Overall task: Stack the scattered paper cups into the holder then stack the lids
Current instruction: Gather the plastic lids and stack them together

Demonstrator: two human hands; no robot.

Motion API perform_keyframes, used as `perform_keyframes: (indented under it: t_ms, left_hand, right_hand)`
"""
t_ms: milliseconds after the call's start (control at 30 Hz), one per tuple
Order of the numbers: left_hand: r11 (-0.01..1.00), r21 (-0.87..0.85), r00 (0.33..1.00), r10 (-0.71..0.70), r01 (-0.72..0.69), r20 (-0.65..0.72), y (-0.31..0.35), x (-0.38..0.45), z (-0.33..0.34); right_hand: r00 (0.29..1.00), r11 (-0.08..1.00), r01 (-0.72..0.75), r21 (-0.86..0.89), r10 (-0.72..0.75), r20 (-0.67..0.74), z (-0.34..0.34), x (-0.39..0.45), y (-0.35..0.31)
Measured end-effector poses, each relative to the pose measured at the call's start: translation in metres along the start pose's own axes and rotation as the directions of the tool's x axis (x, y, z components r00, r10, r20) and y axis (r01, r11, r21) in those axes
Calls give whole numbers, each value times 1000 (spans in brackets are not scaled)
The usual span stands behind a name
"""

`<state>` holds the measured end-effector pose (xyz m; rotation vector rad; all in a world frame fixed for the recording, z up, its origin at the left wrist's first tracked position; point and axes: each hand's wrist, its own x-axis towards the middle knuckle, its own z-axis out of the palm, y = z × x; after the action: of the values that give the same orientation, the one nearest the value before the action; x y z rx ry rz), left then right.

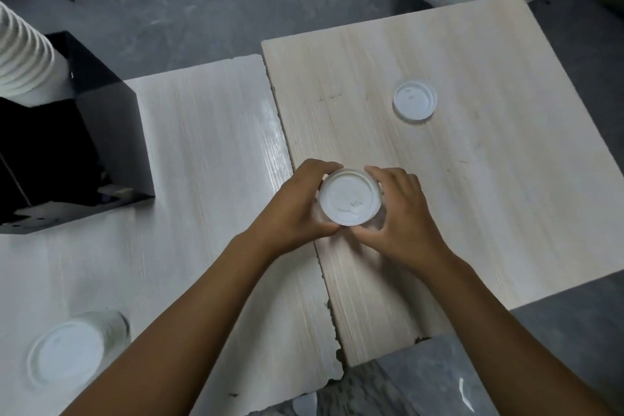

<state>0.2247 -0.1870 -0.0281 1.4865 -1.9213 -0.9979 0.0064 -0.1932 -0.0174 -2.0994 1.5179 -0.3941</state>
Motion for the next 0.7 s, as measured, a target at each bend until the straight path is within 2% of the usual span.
perform_keyframes:
  t_ms: [233, 433, 567, 700]
  left_hand:
    - [1000, -4, 996, 30, -30, 80, 20, 13, 40]
    - [999, 35, 993, -19, 15, 119, 15, 8, 47]
    - [1000, -8, 996, -24, 25, 90, 15, 2, 45]
    - [994, -73, 995, -72, 77, 63, 16, -1, 48]
  right_hand:
    - [994, 994, -109, -1, 109, 4, -15, -33, 41]
    - [974, 958, -223, 179, 209, 91, -12, -40, 48]
    - [975, 925, -220, 310, 197, 102, -7, -45, 52]
    - [978, 921, -209, 328, 198, 67, -4, -45, 50]
